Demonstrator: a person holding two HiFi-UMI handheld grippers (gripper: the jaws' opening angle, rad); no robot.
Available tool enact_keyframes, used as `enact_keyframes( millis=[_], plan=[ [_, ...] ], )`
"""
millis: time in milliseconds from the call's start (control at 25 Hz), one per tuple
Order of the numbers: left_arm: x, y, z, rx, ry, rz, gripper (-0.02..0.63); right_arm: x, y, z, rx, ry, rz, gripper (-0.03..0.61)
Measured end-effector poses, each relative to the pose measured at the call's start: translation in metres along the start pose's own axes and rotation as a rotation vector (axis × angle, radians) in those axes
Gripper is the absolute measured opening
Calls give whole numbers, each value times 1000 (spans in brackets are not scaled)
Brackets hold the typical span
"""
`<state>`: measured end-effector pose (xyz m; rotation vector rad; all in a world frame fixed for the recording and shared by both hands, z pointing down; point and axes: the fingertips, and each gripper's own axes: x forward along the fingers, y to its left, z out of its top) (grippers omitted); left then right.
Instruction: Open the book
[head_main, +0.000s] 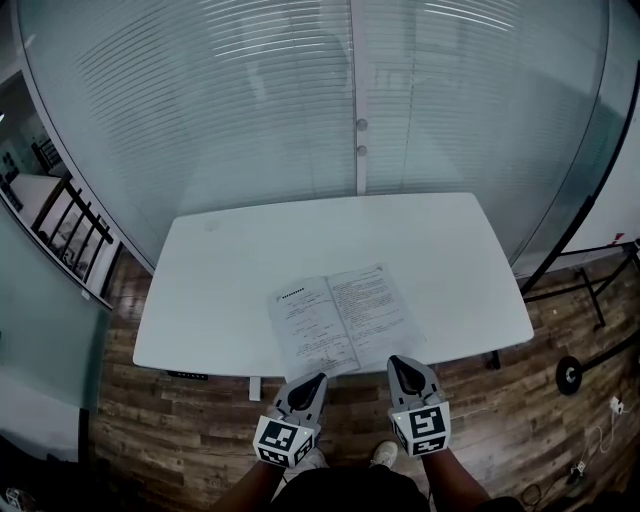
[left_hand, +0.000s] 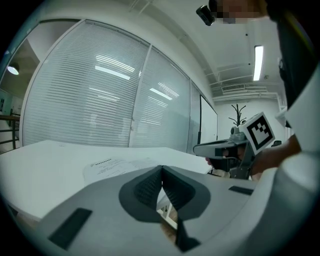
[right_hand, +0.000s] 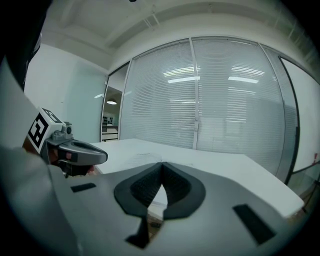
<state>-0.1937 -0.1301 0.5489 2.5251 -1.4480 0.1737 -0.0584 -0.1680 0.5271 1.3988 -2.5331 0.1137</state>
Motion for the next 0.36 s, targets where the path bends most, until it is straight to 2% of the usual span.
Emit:
enact_keyframes(
  millis=[360],
  plan=[
    [3,-5,-5,2,1,5,14,-4,-2,-3,-10,-17,12,3]
  ],
)
